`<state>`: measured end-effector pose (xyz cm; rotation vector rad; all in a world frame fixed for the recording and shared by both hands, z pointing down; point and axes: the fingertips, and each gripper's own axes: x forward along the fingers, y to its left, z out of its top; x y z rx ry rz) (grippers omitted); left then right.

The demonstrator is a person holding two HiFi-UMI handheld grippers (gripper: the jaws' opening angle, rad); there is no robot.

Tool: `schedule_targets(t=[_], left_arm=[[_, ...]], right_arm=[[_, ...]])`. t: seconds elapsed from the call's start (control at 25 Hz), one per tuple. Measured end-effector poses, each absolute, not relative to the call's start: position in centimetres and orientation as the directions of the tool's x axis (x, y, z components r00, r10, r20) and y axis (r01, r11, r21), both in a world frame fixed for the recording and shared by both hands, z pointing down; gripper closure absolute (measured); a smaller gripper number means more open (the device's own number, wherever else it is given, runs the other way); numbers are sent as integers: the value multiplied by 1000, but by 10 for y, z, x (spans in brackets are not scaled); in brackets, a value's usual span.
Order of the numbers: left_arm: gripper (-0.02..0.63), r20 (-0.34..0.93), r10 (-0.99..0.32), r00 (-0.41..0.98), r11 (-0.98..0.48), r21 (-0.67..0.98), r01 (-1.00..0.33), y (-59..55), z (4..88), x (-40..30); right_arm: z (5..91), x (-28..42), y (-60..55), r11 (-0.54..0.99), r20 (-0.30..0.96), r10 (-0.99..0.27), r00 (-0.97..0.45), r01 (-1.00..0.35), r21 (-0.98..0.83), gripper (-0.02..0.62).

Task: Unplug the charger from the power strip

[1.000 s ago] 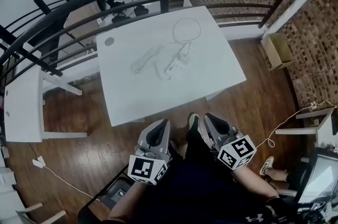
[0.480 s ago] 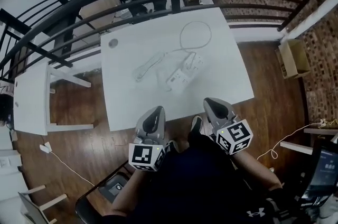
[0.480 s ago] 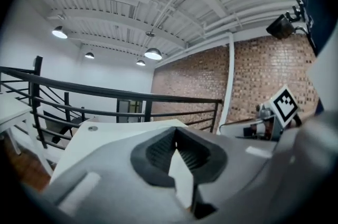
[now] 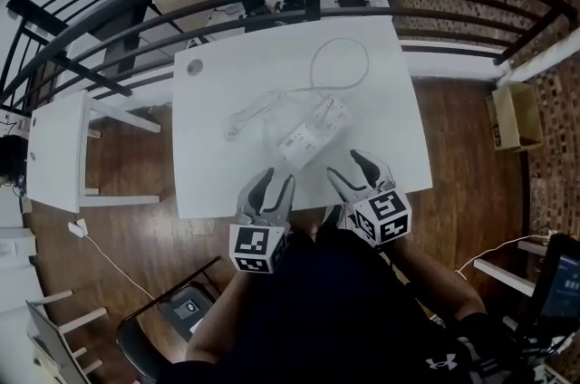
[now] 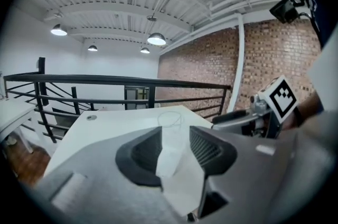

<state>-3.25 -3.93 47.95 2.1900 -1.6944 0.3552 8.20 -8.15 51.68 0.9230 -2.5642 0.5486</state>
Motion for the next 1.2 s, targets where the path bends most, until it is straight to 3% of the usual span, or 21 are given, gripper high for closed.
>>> schedule_targets(t=[0.6,0.88,1.2], left_arm=[[414,584,-764,275,-301,54,-952,-86,587,-21],[414,615,-723,315,-414,-22,-910,-103,625,-15],[414,630,-684,367,-474,-2,-881,-111,643,-11]], right_arm=[[586,31,-142,720,572,-530,-626,-689,-86,323],[619,19,-152,720,629,-548,-551,-693,20,348],[627,14,-157,710,661,-564,-495,-699,82,370]])
